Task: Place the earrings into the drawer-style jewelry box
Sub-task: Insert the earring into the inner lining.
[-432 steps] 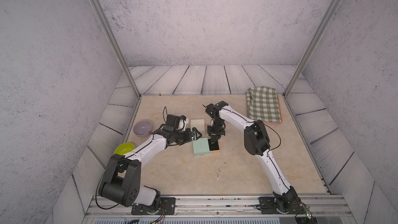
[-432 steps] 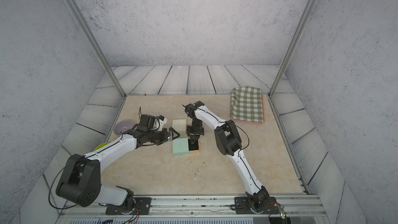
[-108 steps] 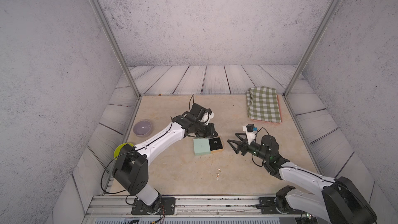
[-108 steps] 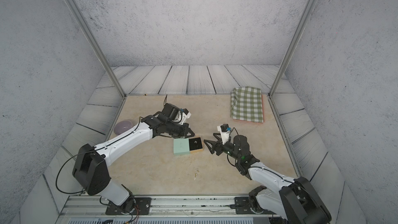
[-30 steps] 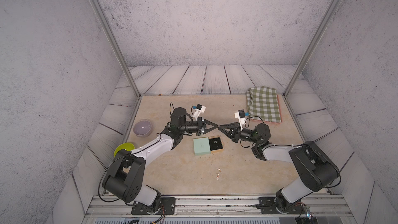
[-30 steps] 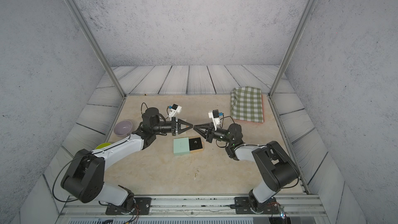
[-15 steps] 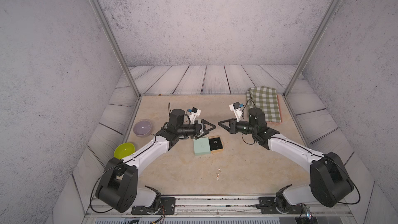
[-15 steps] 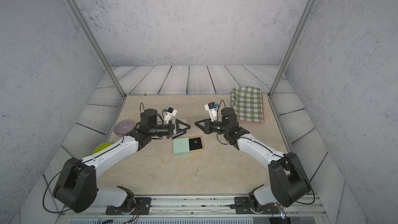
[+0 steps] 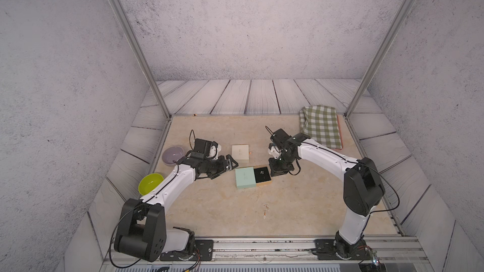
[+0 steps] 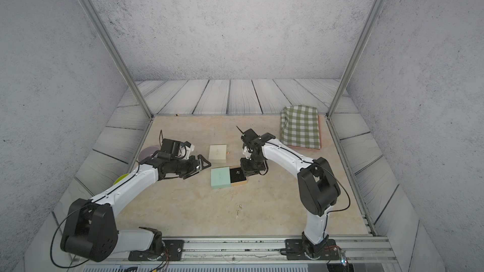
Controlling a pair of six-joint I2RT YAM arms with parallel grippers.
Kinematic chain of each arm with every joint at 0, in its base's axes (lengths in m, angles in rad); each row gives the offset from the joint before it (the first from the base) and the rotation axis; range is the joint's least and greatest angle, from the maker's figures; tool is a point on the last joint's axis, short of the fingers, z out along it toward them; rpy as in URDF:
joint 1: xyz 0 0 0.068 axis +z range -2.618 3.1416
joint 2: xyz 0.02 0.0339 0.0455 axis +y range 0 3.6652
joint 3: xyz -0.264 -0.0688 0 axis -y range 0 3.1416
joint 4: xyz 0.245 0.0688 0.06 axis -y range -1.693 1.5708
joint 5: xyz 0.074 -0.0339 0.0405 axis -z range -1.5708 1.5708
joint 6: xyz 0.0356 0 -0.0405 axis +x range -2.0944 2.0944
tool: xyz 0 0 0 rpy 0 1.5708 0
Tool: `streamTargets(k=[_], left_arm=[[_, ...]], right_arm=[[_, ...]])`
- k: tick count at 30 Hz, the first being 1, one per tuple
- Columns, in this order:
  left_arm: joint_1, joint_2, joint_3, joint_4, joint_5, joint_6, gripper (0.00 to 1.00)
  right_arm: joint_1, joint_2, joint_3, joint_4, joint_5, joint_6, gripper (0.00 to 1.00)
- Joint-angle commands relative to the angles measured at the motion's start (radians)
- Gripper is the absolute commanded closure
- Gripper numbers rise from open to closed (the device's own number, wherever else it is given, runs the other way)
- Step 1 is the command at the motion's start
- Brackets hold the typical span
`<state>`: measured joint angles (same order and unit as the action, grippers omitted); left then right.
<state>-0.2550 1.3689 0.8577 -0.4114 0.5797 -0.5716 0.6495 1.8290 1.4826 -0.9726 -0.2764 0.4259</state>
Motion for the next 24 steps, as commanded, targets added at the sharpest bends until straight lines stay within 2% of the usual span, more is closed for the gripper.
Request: streamTargets(k=[1,6,13,24], left_arm=[[0.015,0.062,0.030,-0.078,0.016,0.070,0.12],[0.017,0.094,0.032,-0.048,0.047,0.061,0.12],[0.017,0.116,0.065,-0.063,0.065,0.073,0.10],[0.018,0.145,0.069,-0.055,0.079,0.083,0.10]], right_arm=[[0.027,0.050,0.060,-0.113,0.131,0.026,0.91],[0.059,0.117,0.133,-0.108,0.179,0.039,0.92],[0.077,0.224,0.262,-0.139,0.187,0.046,0.91],[0.114,0.272,0.294,-0.161,0.252,0.068,0.90]])
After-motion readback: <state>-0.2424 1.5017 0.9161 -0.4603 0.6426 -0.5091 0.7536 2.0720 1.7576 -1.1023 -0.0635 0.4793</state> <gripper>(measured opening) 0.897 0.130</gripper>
